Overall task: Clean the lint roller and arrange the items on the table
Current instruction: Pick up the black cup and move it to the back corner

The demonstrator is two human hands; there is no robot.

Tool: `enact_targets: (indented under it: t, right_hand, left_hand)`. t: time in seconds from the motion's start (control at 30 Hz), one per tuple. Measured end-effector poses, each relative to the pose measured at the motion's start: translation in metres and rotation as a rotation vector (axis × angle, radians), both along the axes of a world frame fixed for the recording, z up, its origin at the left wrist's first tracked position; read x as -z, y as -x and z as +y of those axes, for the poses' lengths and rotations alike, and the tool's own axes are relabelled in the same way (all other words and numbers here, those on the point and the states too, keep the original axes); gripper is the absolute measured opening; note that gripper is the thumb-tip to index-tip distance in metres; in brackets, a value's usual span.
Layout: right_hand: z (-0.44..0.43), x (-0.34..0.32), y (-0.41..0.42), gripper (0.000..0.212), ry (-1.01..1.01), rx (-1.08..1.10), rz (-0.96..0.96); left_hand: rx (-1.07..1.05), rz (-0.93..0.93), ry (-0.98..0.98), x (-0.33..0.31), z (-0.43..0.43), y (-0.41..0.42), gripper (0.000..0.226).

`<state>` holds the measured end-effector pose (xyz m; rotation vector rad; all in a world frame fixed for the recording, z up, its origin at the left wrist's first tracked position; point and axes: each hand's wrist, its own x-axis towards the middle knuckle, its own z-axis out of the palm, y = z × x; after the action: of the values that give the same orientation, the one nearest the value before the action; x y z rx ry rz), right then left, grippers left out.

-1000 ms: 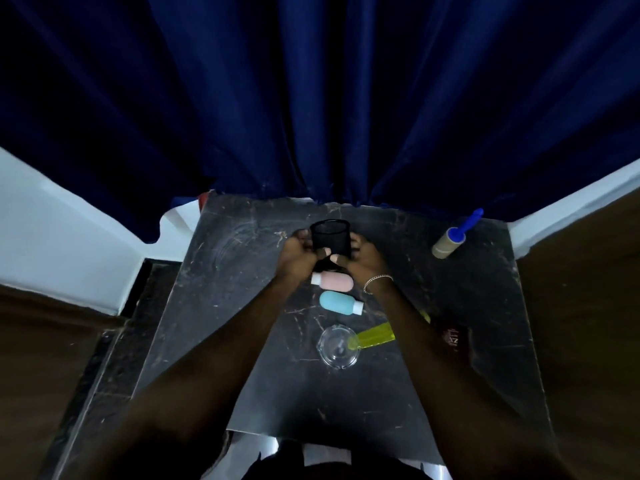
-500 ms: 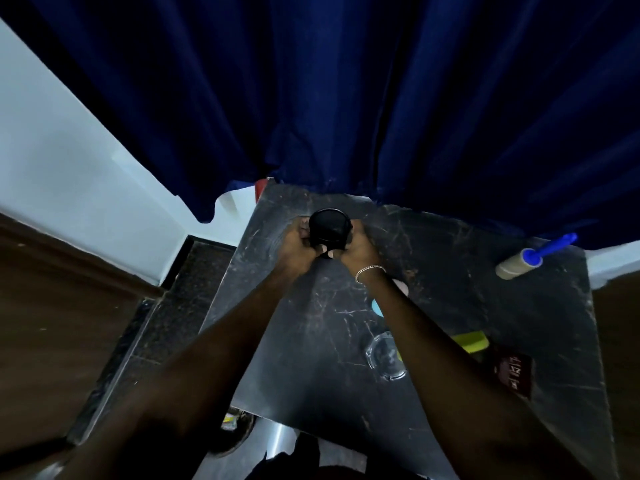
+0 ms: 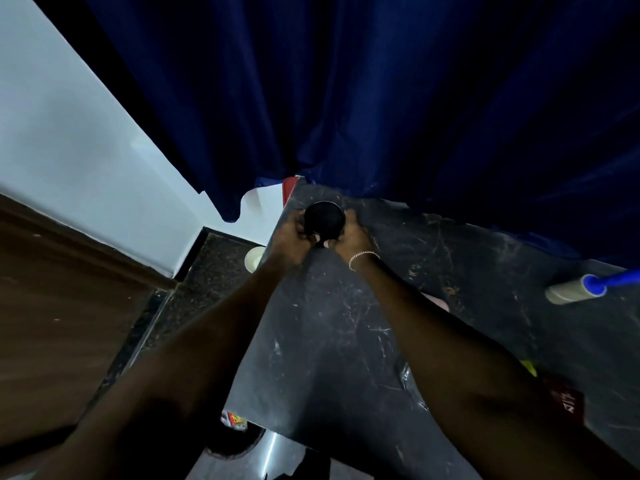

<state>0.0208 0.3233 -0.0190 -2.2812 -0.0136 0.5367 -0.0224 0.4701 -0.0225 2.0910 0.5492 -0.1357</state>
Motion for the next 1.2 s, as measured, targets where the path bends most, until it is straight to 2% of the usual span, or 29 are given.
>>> enact_targets:
  t: [0.33, 0.97, 1.07, 1.2]
  right_hand:
    - [0.039, 0.011, -0.032, 0.066, 0.03, -0.061, 0.013]
    - [0.047, 0.026, -0.043, 0.065, 0.112, -0.105, 0.024]
    - [0.047, 0.029, -0.04, 0.064, 0.12, -0.103, 0.038]
    - [0.046, 0.028, -0.035, 0.081, 0.136, -0.081, 0.041]
  left_hand:
    - [0.016, -0.013, 0.003, 0.014, 0.039, -0.028, 0.056]
    - [0.018, 0.062, 0.0, 0.032, 0.049, -0.039, 0.061]
    - [0.046, 0.095, 0.003, 0.03, 0.049, -0.037, 0.067]
    - [0.099, 0.147, -0.05, 0.023, 0.051, -0.032, 0.087]
